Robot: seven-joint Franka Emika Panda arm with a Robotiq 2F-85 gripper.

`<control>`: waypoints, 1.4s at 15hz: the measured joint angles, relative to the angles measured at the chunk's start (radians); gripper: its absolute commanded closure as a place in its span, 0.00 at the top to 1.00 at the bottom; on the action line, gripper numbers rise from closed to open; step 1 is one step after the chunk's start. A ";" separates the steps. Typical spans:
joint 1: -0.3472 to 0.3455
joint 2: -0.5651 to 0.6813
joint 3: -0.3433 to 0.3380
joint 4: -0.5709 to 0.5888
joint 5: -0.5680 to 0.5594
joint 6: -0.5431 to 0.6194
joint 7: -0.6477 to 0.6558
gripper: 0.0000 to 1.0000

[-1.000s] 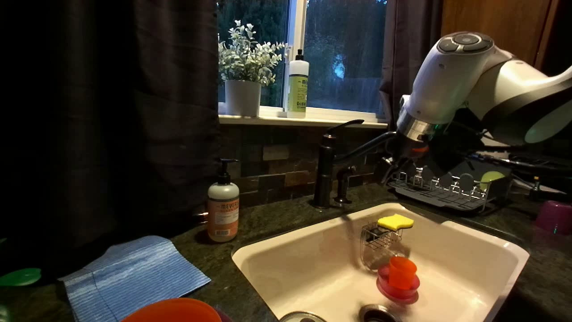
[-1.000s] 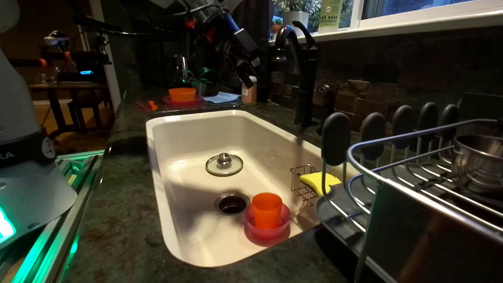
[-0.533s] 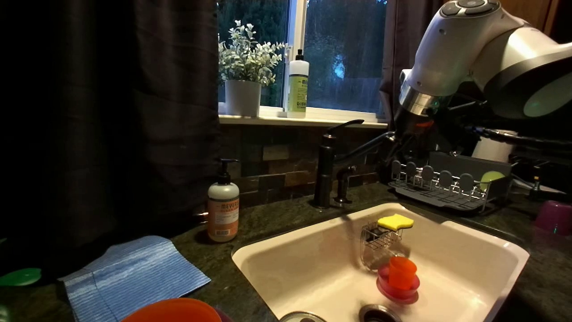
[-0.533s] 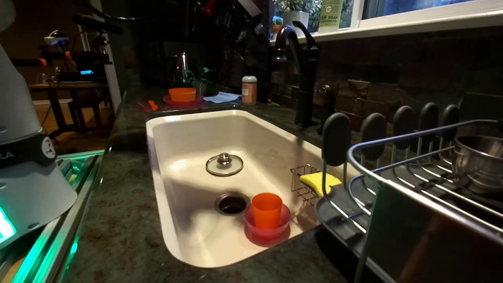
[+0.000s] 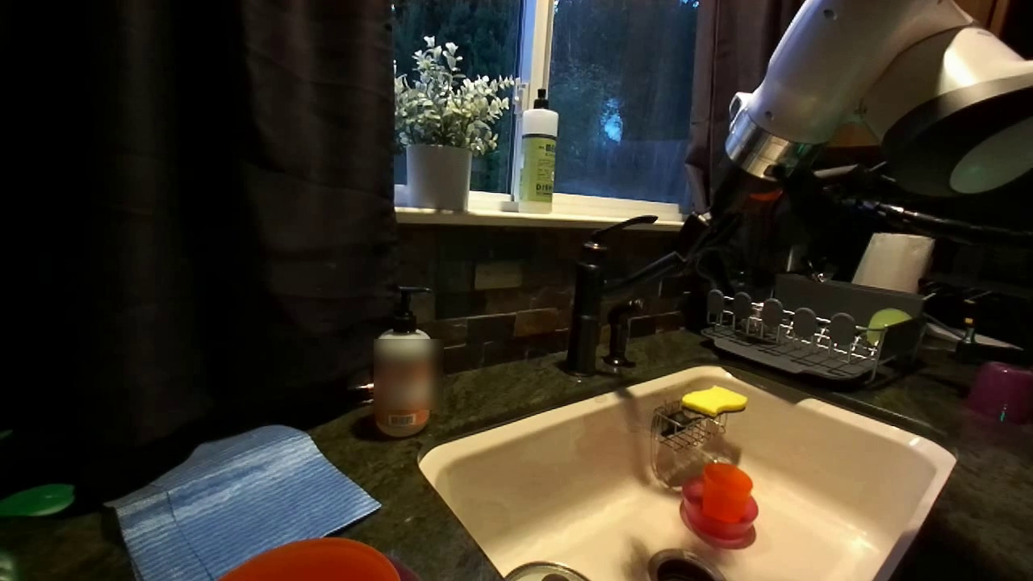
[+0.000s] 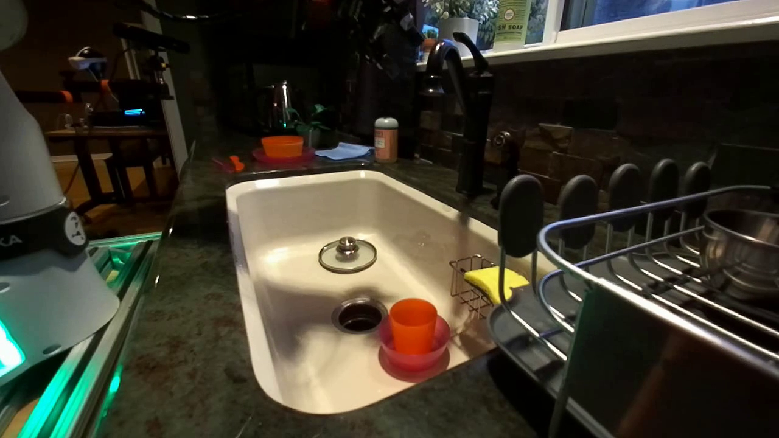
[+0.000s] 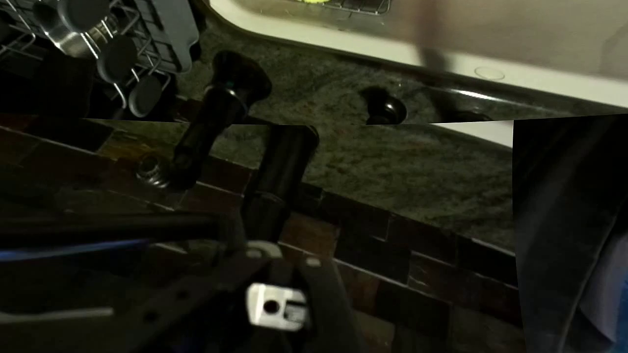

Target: Pick up the orange cup from the dish dryer and put it in the sink, then turn on the tap

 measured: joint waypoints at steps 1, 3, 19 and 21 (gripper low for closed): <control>-0.003 -0.014 -0.002 0.001 0.000 0.008 -0.003 1.00; -0.016 -0.035 -0.015 0.003 0.003 0.035 -0.016 1.00; 0.098 0.030 -0.303 0.068 0.348 0.308 -0.571 1.00; 0.062 0.030 -0.261 0.068 0.452 0.329 -0.634 1.00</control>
